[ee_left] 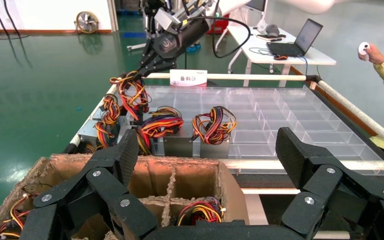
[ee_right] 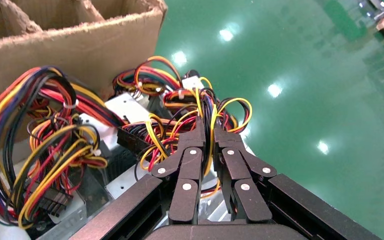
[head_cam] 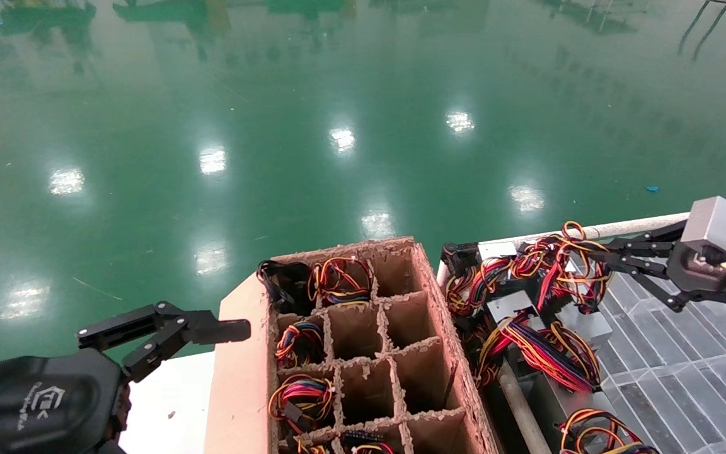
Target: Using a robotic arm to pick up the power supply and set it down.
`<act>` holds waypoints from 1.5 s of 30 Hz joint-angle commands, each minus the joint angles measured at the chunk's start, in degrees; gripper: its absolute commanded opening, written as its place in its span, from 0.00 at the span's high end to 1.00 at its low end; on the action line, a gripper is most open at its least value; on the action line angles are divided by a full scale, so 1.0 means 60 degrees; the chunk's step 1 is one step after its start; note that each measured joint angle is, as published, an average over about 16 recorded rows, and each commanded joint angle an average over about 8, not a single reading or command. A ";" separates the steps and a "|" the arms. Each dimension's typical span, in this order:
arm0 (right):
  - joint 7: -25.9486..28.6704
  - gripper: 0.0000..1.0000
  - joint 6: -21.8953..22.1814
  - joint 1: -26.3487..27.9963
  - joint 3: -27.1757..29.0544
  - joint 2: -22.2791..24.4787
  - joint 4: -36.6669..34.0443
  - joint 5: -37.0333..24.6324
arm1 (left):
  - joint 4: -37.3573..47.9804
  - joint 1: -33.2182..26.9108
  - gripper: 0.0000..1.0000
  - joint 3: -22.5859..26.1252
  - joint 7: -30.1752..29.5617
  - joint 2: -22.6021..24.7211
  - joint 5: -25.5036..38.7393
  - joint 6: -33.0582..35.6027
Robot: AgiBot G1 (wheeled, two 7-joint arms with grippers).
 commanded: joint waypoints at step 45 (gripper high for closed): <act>-0.0238 0.00 -0.0205 0.0372 0.0204 -0.0076 -0.0863 0.0313 | 0.0008 -0.0002 0.00 0.0008 0.0007 -0.0003 -0.0007 -0.0003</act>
